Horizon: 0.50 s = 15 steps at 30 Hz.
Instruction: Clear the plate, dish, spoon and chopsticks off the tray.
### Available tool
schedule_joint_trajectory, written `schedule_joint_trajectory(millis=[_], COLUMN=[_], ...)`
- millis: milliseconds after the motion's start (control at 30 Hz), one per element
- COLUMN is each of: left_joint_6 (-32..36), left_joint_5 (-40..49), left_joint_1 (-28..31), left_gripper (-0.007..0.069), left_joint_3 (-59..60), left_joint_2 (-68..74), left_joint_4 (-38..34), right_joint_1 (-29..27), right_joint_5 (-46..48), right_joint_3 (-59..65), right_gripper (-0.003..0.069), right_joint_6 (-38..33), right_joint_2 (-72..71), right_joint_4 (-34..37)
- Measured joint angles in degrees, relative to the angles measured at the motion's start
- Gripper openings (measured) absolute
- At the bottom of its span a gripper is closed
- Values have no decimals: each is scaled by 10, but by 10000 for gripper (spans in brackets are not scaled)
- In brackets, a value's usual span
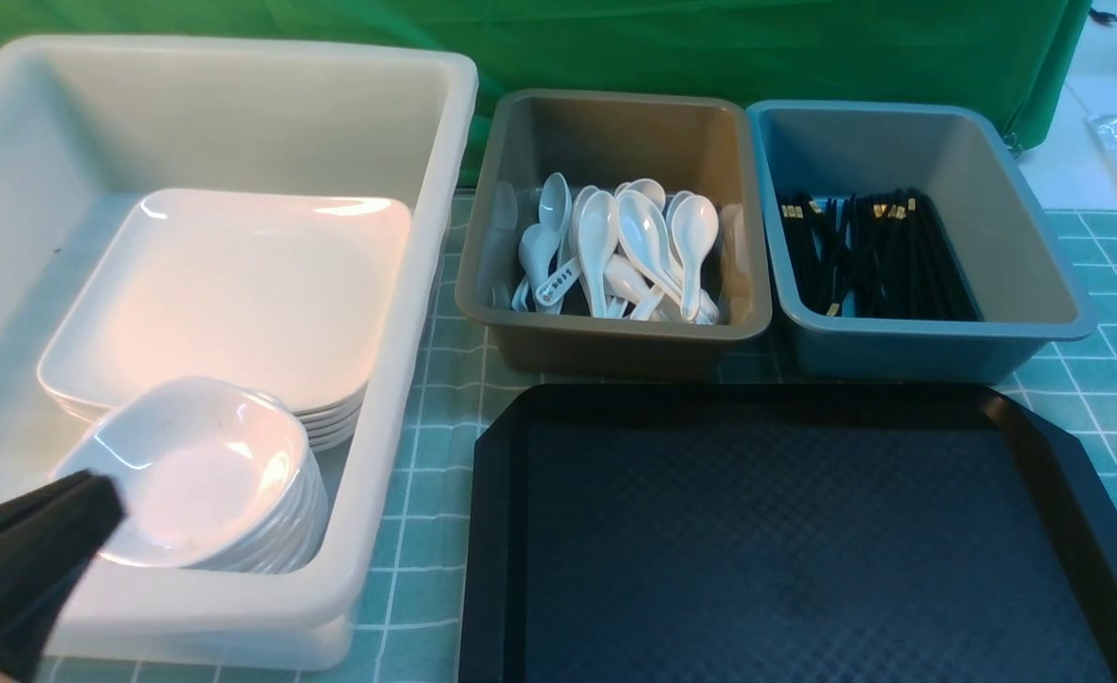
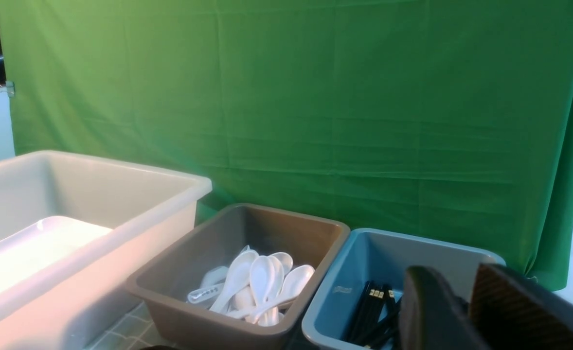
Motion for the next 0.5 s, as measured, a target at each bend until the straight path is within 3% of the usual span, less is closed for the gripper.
schedule_joint_trajectory(millis=[100, 233, 367, 500], left_joint_6=[-11, -86, -139, -130], left_joint_5=[-11, -5, 6, 11], left_joint_1=[83, 169, 212, 211], left_gripper=[14, 14, 14, 14], left_joint_3=[59, 124, 142, 142], left_joint_2=[-68, -127, -144, -145], left_joint_4=[16, 67, 100, 103], right_joint_1=[0, 0, 0, 0], right_joint_5=[0, 0, 0, 0], right_joint_3=[0, 0, 0, 0], right_gripper=[185, 199, 211, 216], right_joint_6=[0, 0, 0, 0], right_joint_2=[0, 0, 0, 0], right_joint_4=[0, 0, 0, 0])
